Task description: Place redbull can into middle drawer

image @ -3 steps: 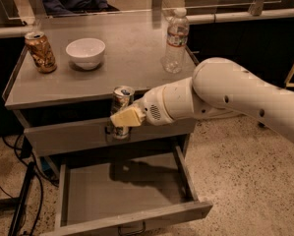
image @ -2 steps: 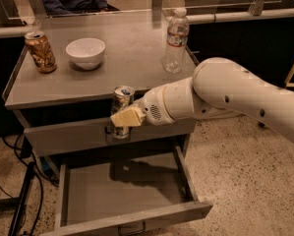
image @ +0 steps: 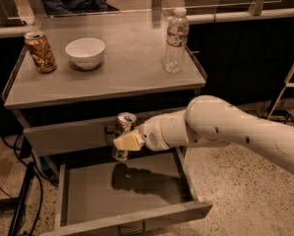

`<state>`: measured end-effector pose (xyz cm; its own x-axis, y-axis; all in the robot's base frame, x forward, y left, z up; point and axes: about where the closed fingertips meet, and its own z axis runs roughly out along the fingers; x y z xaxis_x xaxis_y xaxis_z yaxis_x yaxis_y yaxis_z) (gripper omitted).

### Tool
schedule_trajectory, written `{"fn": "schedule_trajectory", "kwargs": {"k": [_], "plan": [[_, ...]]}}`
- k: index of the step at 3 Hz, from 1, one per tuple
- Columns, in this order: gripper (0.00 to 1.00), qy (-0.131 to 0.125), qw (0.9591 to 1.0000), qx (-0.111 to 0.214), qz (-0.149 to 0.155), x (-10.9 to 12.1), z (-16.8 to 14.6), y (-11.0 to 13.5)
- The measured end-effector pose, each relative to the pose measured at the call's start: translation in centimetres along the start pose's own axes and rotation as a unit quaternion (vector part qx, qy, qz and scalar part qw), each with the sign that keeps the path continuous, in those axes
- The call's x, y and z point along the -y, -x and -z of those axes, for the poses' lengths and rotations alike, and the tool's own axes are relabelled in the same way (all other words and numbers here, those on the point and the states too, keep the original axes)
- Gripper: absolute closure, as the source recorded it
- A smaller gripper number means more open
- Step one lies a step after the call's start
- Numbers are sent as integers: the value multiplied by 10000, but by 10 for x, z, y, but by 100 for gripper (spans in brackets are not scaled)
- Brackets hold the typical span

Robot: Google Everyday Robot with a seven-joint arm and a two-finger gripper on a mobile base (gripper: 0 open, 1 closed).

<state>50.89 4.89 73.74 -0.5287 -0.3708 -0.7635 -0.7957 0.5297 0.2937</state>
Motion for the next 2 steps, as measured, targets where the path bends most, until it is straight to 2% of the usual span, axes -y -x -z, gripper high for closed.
{"fn": "schedule_trajectory", "kwargs": {"k": [1,2], "plan": [[100,34,9996,-7,-277,8,-23,-31],[100,34,9996,-7,-277,8,-23,-31]]}}
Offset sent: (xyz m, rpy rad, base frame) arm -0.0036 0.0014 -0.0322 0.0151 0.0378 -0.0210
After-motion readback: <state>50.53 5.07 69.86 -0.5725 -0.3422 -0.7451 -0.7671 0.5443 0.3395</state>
